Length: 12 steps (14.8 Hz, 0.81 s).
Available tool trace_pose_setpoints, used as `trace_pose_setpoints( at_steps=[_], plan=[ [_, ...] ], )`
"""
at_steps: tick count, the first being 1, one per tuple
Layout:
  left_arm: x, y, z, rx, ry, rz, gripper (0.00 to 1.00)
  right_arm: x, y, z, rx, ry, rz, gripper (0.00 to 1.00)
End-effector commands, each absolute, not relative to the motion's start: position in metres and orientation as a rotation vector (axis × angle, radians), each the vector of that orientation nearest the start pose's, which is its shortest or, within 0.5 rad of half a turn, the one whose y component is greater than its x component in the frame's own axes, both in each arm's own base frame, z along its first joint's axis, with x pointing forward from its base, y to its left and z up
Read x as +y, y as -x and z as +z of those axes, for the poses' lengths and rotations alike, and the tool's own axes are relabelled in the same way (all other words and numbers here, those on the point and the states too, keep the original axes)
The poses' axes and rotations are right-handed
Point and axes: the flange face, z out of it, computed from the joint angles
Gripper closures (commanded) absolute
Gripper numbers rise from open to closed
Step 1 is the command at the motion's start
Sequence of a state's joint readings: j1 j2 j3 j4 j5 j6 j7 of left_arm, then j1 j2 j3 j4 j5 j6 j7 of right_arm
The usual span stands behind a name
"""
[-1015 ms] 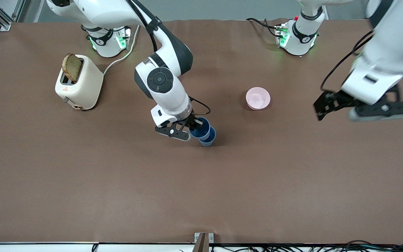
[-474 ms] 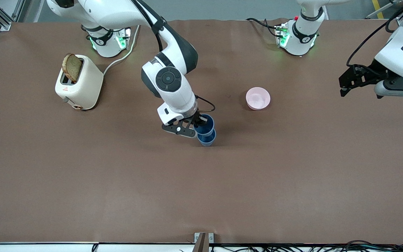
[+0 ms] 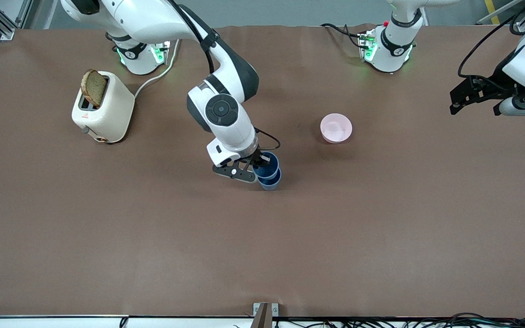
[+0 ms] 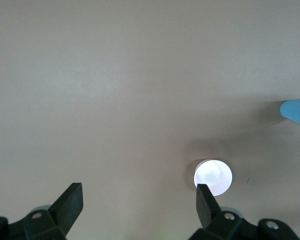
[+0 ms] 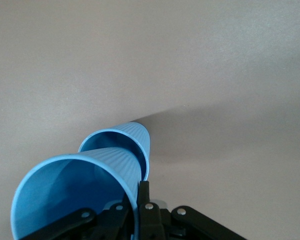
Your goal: Stack blue cups with both arms
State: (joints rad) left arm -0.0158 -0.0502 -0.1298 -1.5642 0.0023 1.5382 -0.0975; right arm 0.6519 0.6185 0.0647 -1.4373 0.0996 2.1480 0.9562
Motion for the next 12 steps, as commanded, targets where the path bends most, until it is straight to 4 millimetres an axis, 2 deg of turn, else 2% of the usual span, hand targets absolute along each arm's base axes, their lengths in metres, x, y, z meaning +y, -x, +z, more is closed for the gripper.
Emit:
trace_pose_setpoints(
  at_steps=[1,2,4,8,9,10,11,12],
  plan=[
    [-0.076,-0.517,0.657,0.109,3.117,-0.070,0.00,0.474,-0.552,0.336,0.431,2.962,0.030,0.97],
    [-0.074,-0.516,0.660,0.106,3.117,-0.077,0.00,0.474,-0.552,0.337,0.434,2.958,0.027,0.93],
    [-0.075,-0.518,0.660,0.110,3.104,-0.084,0.00,0.475,-0.552,0.337,0.435,2.957,0.028,0.71],
    [-0.074,-0.514,0.664,0.111,3.083,-0.077,0.00,0.470,-0.556,0.340,0.432,2.955,0.022,0.49],
    [-0.078,-0.513,0.668,0.118,3.082,-0.085,0.00,0.463,-0.561,0.351,0.445,2.951,0.011,0.39],
    [-0.076,-0.515,0.667,0.118,3.084,-0.084,0.00,0.454,-0.568,0.364,0.460,2.941,-0.019,0.23],
    [-0.077,-0.516,0.667,0.121,3.083,-0.085,0.00,0.426,-0.582,0.390,0.511,2.928,-0.071,0.08],
    [-0.078,-0.517,0.666,0.121,3.083,-0.082,0.00,0.401,-0.592,0.411,0.546,2.935,-0.093,0.01]
  ],
)
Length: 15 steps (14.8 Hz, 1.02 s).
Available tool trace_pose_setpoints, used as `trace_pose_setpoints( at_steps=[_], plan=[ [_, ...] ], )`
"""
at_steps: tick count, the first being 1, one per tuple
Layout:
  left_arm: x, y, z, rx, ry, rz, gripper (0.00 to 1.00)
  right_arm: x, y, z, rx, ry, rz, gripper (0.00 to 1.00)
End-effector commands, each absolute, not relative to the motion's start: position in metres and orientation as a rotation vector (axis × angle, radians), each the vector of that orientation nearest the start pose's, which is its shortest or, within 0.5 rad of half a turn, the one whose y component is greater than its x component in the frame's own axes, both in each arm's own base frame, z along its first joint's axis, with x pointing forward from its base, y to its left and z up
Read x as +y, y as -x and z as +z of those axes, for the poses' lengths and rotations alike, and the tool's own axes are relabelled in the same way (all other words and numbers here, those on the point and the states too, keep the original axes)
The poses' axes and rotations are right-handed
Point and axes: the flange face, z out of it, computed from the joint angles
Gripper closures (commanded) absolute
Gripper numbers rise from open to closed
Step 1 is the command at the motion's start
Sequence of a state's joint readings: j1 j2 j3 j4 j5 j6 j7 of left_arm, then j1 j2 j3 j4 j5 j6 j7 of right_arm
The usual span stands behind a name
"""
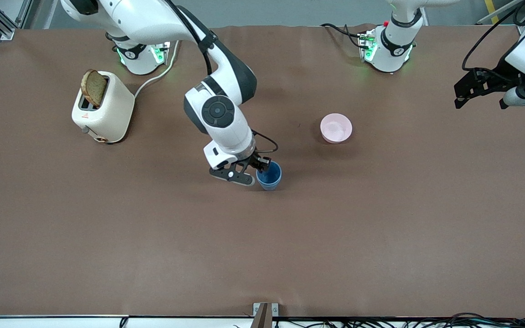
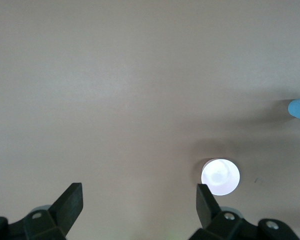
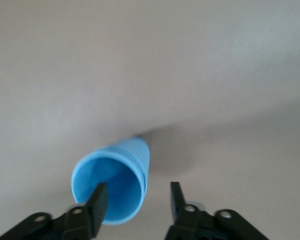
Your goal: Stack blue cups with both arms
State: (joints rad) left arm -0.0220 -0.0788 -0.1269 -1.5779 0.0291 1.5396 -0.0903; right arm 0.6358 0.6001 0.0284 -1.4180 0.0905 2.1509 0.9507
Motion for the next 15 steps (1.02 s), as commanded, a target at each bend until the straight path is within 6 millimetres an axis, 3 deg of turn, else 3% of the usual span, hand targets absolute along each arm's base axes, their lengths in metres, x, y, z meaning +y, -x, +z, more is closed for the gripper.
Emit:
trace_pose_setpoints(
  at_steps=[1,5,8,10,13,15],
  plan=[
    [-0.080,-0.517,0.665,0.128,3.083,-0.080,0.00,0.368,-0.603,0.431,0.554,2.961,-0.090,0.00],
    [-0.087,-0.521,0.664,0.145,3.086,-0.083,0.00,0.206,-0.626,0.489,0.478,3.061,0.046,0.00],
    [-0.086,-0.522,0.663,0.143,3.090,-0.079,0.00,0.094,-0.620,0.514,0.535,3.077,0.047,0.00],
    [-0.087,-0.522,0.662,0.146,3.093,-0.077,0.00,0.020,-0.609,0.524,0.414,3.106,0.070,0.00],
    [-0.088,-0.522,0.662,0.147,3.098,-0.074,0.00,-0.055,-0.591,0.564,0.328,3.113,0.008,0.00],
    [-0.087,-0.522,0.663,0.147,3.098,-0.076,0.00,-0.068,-0.580,0.598,0.258,3.123,-0.072,0.00]
  ],
)
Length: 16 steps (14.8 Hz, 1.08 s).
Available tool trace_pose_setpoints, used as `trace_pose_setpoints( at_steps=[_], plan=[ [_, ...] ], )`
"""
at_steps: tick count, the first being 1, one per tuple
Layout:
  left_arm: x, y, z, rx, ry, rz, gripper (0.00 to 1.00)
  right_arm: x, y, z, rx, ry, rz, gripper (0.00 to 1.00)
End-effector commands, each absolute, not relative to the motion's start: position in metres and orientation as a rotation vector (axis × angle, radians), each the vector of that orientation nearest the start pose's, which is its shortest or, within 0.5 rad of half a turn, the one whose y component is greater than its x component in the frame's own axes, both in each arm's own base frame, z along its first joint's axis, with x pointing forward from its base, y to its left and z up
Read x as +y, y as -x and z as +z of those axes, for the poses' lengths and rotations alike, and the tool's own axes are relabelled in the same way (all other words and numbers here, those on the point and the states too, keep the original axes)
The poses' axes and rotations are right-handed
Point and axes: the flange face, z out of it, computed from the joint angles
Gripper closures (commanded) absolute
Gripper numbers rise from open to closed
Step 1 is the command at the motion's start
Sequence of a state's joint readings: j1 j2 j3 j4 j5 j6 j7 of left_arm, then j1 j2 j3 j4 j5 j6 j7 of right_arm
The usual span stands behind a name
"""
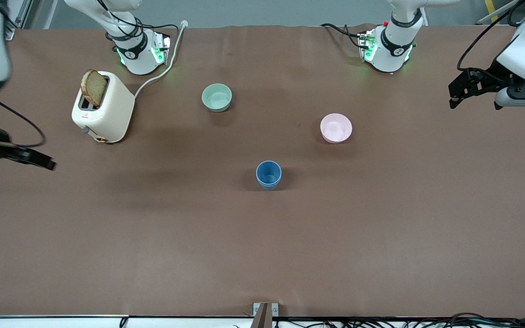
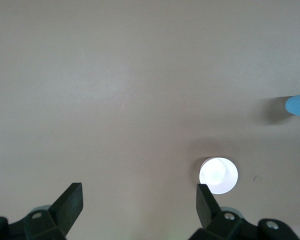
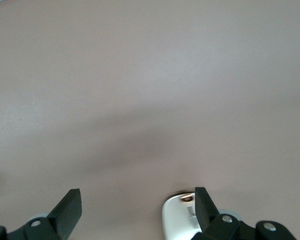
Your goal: Stack blue cups with both arms
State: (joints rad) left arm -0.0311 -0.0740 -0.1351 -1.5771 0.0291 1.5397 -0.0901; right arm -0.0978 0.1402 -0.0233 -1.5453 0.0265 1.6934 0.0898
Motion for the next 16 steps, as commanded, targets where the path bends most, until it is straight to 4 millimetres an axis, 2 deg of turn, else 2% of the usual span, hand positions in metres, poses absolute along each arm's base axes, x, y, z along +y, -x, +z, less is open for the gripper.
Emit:
trace_pose_setpoints(
  at_steps=[1,4,5,6,7,8,10,13,15,16],
  plan=[
    [-0.087,-0.522,0.663,0.147,3.098,-0.076,0.00,-0.075,-0.575,0.613,0.276,3.123,-0.063,0.00],
    [-0.086,-0.522,0.663,0.144,3.093,-0.076,0.00,-0.087,-0.560,0.681,0.309,3.149,-0.107,0.00],
    [-0.086,-0.522,0.663,0.144,3.093,-0.076,0.00,-0.088,-0.558,0.692,0.311,3.204,-0.122,0.00],
    [-0.085,-0.522,0.664,0.141,3.091,-0.079,0.00,-0.086,-0.559,0.690,0.313,3.236,-0.112,0.00],
    [-0.084,-0.522,0.667,0.138,3.089,-0.091,0.00,-0.087,-0.559,0.679,0.305,3.231,-0.065,0.00],
    [-0.083,-0.523,0.669,0.136,3.090,-0.098,0.00,-0.084,-0.559,0.668,0.287,3.217,-0.026,0.00],
    [-0.082,-0.525,0.668,0.129,3.091,-0.094,0.00,-0.081,-0.557,0.660,0.277,3.152,-0.025,0.00],
    [-0.080,-0.527,0.668,0.123,3.089,-0.096,0.00,-0.080,-0.538,0.651,0.288,3.141,-0.066,0.00],
    [-0.081,-0.527,0.667,0.126,3.089,-0.094,0.00,-0.078,-0.533,0.652,0.302,3.139,-0.077,0.00],
    [-0.081,-0.527,0.668,0.126,3.089,-0.096,0.00,-0.078,-0.533,0.664,0.288,3.141,-0.103,0.00]
  ],
)
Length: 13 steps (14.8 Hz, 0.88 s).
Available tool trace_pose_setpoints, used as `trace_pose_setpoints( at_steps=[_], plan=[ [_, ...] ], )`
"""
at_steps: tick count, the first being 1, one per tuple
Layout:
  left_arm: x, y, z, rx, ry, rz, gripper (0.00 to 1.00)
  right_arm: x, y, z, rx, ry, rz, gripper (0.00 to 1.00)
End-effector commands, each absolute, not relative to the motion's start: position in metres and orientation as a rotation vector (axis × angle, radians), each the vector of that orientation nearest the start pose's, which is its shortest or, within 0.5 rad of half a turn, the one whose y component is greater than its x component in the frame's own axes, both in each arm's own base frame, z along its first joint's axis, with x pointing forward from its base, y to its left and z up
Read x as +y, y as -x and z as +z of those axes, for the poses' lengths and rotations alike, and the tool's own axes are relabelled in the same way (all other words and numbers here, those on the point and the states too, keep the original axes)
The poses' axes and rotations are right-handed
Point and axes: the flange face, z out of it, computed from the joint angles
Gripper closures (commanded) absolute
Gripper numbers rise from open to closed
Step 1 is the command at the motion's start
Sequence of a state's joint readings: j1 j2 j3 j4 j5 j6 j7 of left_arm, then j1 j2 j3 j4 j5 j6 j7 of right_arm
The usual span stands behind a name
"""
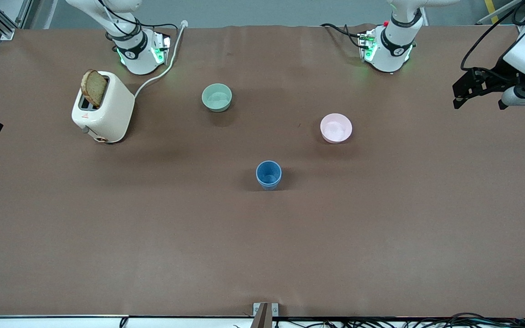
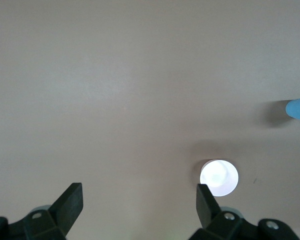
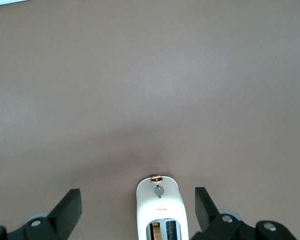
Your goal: Stack blue cups with both arms
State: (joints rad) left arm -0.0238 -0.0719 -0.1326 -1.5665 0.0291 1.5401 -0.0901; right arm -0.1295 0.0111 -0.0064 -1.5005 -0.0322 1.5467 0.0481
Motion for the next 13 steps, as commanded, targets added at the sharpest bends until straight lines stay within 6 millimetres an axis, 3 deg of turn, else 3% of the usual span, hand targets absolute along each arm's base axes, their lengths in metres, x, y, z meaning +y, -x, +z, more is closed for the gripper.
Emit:
trace_pose_setpoints(
  at_steps=[1,4,8,13],
  plan=[
    [-0.082,-0.527,0.668,0.126,3.089,-0.096,0.00,-0.079,-0.534,0.675,0.288,3.140,-0.127,0.00],
    [-0.083,-0.527,0.668,0.129,3.098,-0.095,0.00,-0.056,-0.539,0.669,0.231,3.156,-0.055,0.00],
    [-0.082,-0.527,0.668,0.127,3.101,-0.094,0.00,-0.070,-0.537,0.668,0.275,3.143,-0.045,0.00],
    [-0.081,-0.527,0.668,0.125,3.104,-0.091,0.00,-0.065,-0.536,0.666,0.260,3.142,-0.016,0.00]
  ],
)
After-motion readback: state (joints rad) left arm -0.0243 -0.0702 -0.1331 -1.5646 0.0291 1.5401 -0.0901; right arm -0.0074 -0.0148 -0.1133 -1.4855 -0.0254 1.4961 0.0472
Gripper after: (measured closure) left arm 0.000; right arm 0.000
